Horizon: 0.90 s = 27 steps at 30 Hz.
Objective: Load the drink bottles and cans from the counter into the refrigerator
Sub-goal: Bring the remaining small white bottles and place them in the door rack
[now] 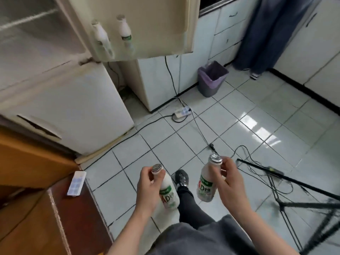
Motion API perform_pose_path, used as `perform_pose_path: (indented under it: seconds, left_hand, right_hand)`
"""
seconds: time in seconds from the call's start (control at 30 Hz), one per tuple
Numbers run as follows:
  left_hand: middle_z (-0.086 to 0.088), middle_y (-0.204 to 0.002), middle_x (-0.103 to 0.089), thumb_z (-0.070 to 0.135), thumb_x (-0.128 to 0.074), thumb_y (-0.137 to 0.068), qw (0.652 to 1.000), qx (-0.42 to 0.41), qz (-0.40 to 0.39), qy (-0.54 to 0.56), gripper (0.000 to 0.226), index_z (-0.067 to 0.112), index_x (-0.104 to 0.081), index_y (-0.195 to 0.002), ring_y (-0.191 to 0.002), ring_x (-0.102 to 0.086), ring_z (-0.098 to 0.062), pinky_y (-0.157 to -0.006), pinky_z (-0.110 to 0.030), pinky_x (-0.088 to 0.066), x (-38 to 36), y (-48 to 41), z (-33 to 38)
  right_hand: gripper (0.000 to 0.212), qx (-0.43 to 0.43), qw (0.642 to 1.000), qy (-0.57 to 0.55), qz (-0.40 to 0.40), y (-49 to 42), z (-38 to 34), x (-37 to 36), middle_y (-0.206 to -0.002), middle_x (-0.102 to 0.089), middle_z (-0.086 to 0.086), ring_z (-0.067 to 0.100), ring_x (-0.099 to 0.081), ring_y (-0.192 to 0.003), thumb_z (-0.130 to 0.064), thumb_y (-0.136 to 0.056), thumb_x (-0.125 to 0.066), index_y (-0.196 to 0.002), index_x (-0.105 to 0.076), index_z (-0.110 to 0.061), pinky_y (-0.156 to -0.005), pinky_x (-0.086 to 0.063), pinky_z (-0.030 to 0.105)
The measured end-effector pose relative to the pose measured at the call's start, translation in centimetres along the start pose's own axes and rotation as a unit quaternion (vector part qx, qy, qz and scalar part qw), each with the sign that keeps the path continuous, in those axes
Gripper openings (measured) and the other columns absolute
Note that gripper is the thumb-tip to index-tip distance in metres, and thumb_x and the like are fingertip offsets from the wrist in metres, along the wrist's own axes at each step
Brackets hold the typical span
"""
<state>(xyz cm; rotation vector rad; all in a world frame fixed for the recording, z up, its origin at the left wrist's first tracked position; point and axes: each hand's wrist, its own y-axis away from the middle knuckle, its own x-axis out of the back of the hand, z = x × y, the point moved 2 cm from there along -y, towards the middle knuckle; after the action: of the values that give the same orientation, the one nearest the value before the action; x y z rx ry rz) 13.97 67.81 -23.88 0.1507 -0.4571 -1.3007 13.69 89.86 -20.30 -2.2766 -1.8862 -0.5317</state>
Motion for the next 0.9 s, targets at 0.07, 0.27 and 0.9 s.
perform_pose_path:
  seconds: [0.07,0.27,0.9]
  left_hand:
    - [0.004,-0.094,-0.061,0.026,-0.062,-0.089,0.999,-0.015,0.037,0.013,0.011,0.024,-0.053,-0.092,-0.088,-0.059,-0.007,-0.071,-0.023,-0.046,0.5,-4.3,3.0]
    - [0.010,-0.092,-0.060,0.026,-0.063,-0.088,0.990,-0.090,0.106,0.029,0.011,0.027,-0.053,-0.092,-0.081,-0.058,0.005,-0.063,-0.011,-0.047,3.3,-16.2,11.7]
    - [0.014,-0.101,-0.066,0.045,-0.066,-0.078,0.934,-0.339,0.085,0.079,0.021,0.045,-0.055,-0.096,-0.095,-0.063,-0.007,-0.081,-0.019,-0.048,13.8,-40.6,32.7]
  right_hand:
    - [0.007,0.024,0.999,-0.004,-0.032,-5.4,-1.8,-2.2,-0.092,-0.063,-0.023,0.001,-0.062,-0.083,-0.037,-0.087,-0.057,-0.093,-0.053,-0.038,-0.065,-0.051,0.023]
    - [0.017,0.104,0.991,-0.004,-0.081,-19.4,-8.6,-8.1,-0.097,-0.061,-0.028,-0.005,-0.060,-0.087,-0.033,-0.087,-0.059,-0.095,-0.050,-0.044,-0.064,-0.048,0.017]
    - [0.014,0.252,0.964,-0.024,0.075,-41.9,-27.6,-20.6,-0.095,-0.058,-0.030,-0.005,-0.057,-0.091,-0.046,-0.082,-0.055,-0.093,-0.047,-0.049,-0.076,-0.046,0.011]
